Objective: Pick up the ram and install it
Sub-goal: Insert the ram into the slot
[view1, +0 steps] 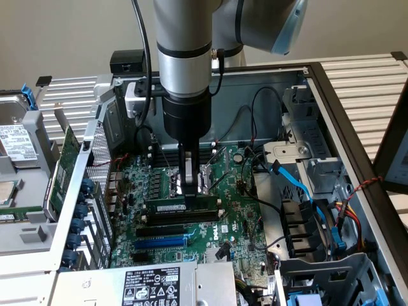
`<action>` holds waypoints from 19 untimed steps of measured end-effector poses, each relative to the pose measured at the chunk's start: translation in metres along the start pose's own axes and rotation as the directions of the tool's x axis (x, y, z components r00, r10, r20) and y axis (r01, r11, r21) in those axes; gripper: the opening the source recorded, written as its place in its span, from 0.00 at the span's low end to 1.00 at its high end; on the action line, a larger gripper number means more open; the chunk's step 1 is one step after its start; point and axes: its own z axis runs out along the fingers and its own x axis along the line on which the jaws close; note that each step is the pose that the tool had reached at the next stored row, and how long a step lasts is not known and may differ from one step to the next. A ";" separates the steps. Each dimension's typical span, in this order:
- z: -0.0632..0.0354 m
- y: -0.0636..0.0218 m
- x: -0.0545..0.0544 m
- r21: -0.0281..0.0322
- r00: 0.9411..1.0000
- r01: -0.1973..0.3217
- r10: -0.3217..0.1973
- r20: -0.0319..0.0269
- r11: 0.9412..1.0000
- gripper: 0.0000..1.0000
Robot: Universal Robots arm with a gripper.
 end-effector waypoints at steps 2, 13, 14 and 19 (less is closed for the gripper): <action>0.0000 0.0000 0.000 0.004 1.000 0.000 0.000 0.000 1.000 0.13; 0.0001 0.0005 0.000 0.011 1.000 -0.001 0.001 0.005 1.000 0.13; 0.0001 0.0005 0.000 0.011 1.000 -0.001 0.001 0.007 1.000 0.13; 0.0005 0.0007 0.000 0.011 1.000 -0.001 0.001 0.014 1.000 0.13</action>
